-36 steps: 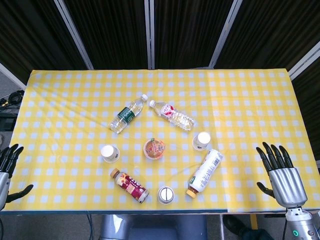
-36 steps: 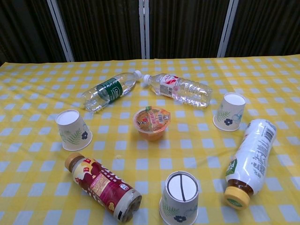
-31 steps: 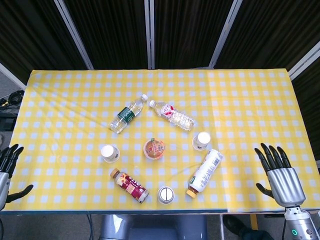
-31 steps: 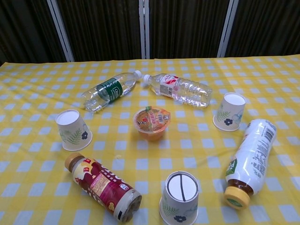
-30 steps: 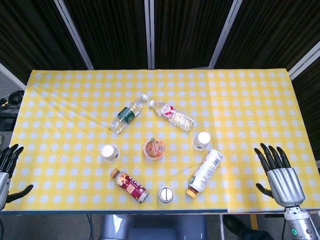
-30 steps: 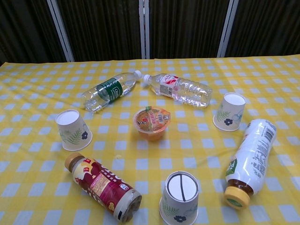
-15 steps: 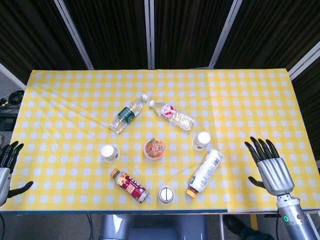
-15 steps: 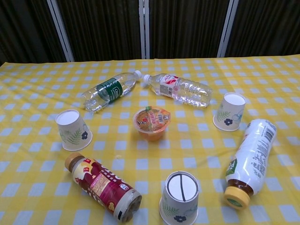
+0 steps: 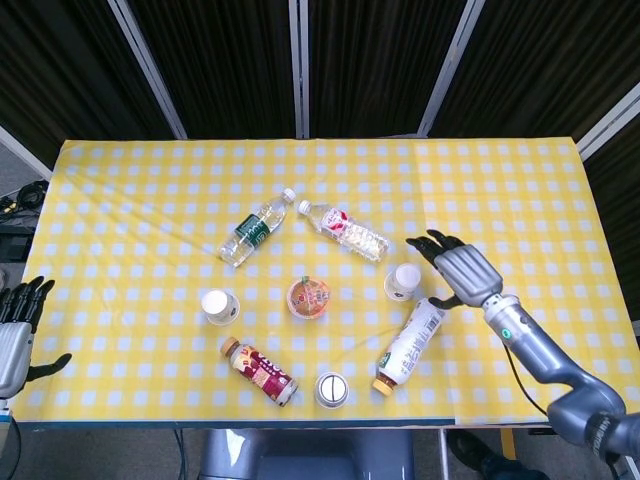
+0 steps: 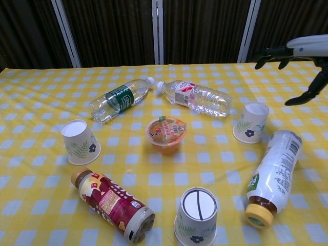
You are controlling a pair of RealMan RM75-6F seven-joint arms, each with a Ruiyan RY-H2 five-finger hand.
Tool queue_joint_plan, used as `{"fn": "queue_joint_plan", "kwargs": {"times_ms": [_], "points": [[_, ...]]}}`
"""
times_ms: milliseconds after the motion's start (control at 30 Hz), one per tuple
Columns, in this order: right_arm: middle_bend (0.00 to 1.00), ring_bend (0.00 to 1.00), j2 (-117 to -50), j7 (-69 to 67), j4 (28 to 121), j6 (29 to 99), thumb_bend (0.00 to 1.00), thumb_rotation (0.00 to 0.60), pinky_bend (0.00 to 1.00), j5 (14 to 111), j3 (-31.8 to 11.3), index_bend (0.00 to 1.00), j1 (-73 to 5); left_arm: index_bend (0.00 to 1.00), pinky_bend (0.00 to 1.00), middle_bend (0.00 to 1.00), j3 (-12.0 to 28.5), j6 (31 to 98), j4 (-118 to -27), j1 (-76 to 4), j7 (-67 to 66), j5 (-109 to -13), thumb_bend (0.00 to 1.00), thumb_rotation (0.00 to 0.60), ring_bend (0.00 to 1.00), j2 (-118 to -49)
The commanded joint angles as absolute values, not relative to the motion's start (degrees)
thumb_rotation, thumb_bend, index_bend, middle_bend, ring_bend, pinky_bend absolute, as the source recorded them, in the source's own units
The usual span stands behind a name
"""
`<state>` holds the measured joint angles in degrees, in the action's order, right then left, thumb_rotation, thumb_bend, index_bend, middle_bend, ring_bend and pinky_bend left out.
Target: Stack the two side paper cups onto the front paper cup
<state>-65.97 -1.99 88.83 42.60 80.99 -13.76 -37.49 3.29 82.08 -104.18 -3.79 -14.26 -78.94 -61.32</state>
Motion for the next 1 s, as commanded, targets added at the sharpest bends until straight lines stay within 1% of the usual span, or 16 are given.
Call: {"fn": "queue_joint_plan", "kwargs": {"times_ms": [33, 200, 367, 533, 633, 733, 800, 900, 1000], "points": [[0.15, 0.02, -69.2, -2.5, 84.9, 38.7, 0.14, 0.600, 0.22, 78.6, -14.5, 0.07, -41.0, 0.00, 0.00, 0.00, 3.5, 81.6, -104.0, -4.2, -15.2, -78.3, 0.00, 0.600, 0.00, -61.8], [0.18, 0.05, -71.8, -1.6, 82.0, 36.4, 0.15, 0.600, 0.25, 76.0, -14.1, 0.13, -43.2, 0.00, 0.00, 0.00, 3.7, 81.3, -104.0, -4.6, -16.1, -77.4, 0.00, 0.600, 0.00, -62.2], [0.18, 0.06, -71.9, 0.1, 82.1, 35.3, 0.15, 0.600, 0.25, 74.7, -12.5, 0.13, -43.7, 0.00, 0.00, 0.00, 3.8, 80.9, -103.8, -4.9, -16.3, -76.6, 0.00, 0.600, 0.00, -62.3], [0.21, 0.09, -71.9, 1.2, 81.7, 34.4, 0.15, 0.600, 0.28, 73.2, -11.6, 0.15, -44.1, 0.00, 0.00, 0.00, 3.7, 80.8, -103.8, -5.1, -16.4, -76.6, 0.00, 0.600, 0.00, -62.3], [0.25, 0.15, -72.5, 1.4, 81.3, 34.3, 0.15, 0.600, 0.30, 72.5, -11.1, 0.17, -44.3, 0.00, 0.00, 0.00, 3.6, 80.9, -103.9, -5.1, -16.5, -76.6, 0.00, 0.600, 0.00, -62.3], [0.33, 0.24, -73.7, 2.0, 80.0, 34.8, 0.18, 0.600, 0.37, 72.2, -10.6, 0.21, -44.6, 0.00, 0.00, 0.00, 3.5, 80.9, -103.9, -5.1, -16.6, -76.6, 0.00, 0.600, 0.00, -62.4], [0.38, 0.29, -74.5, 2.3, 79.2, 35.3, 0.19, 0.600, 0.45, 72.1, -10.3, 0.25, -44.6, 0.00, 0.00, 0.00, 3.4, 81.0, -103.9, -5.1, -16.6, -76.6, 0.00, 0.600, 0.00, -62.4], [0.41, 0.32, -75.2, 2.4, 78.4, 35.4, 0.20, 0.600, 0.51, 72.0, -9.8, 0.27, -44.7, 0.00, 0.00, 0.00, 3.4, 81.0, -103.8, -5.1, -16.6, -76.4, 0.00, 0.600, 0.00, -62.4], [0.43, 0.35, -75.4, 1.5, 78.3, 35.9, 0.23, 0.600, 0.54, 72.5, -9.6, 0.31, -44.7, 0.00, 0.00, 0.00, 3.4, 80.9, -103.7, -5.2, -16.6, -76.3, 0.00, 0.600, 0.00, -62.4]]}}
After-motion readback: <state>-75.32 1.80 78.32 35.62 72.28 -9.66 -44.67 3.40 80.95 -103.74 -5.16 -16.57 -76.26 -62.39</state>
